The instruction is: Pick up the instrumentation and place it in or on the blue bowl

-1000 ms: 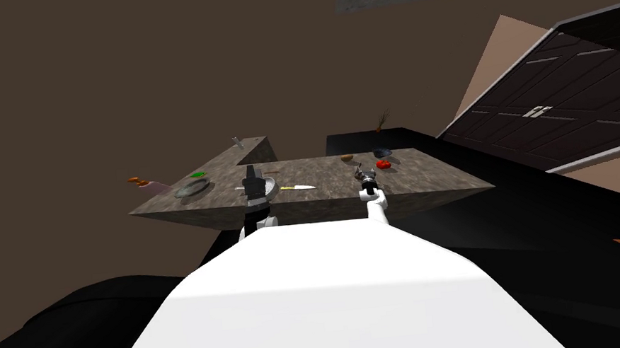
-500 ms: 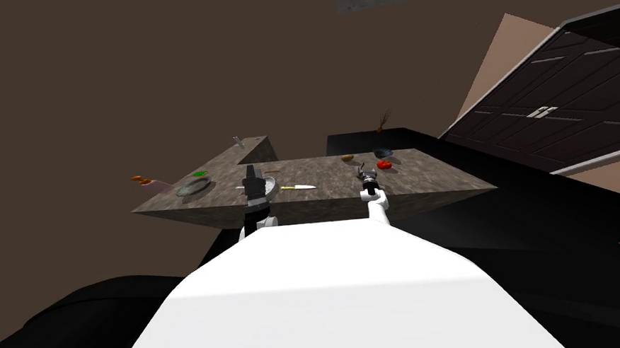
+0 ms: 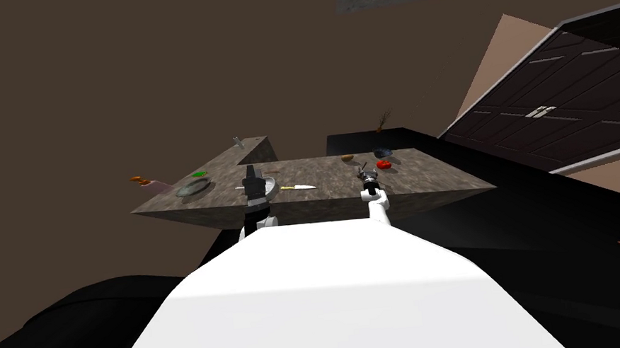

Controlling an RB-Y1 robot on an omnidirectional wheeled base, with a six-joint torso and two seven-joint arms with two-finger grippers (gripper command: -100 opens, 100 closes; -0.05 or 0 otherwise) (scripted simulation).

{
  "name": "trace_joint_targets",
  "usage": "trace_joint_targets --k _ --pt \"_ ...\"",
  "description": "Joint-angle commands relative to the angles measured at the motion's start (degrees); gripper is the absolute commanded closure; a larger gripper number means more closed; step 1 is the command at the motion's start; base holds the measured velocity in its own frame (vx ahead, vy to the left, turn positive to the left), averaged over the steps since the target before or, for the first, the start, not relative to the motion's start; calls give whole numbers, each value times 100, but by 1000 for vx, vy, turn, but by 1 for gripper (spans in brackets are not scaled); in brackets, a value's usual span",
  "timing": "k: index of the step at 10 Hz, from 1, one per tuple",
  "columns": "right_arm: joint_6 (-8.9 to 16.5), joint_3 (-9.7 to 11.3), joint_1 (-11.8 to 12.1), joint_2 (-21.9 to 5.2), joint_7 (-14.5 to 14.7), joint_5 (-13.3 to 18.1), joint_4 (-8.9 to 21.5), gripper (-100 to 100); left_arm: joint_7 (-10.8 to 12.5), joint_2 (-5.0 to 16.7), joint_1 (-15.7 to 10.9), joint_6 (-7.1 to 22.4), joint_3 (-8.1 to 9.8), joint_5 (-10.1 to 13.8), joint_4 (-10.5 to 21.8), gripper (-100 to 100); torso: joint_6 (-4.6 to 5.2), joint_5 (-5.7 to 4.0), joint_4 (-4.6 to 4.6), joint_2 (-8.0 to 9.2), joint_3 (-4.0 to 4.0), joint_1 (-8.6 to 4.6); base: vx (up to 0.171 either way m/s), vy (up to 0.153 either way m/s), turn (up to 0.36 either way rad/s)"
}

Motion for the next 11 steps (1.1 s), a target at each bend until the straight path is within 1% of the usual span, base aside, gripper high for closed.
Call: trace_joint_targets --k 1,5,6,10,11 --pt "0 0 -1 0 0 0 1 -100 0 0 0 0 0 0 0 0 0 0 0 0 0 0 0 0 0" --pt "0 0 -1 0 0 0 1 -100 0 0 0 0 0 0 0 0 1 0 0 0 0 0 -2 -3 9" --pt "0 -1 -1 -1 0 0 1 100 0 0 0 0 0 0 0 0 0 0 0 0 0 0 0 0 0" --pt "0 0 -1 0 0 0 1 100 0 0 0 0 0 0 0 0 0 0 0 1 0 -1 0 0 0" --pt "0 0 -1 0 0 0 1 0 0 0 0 0 0 0 0 0 0 0 0 1 0 -1 0 0 0"
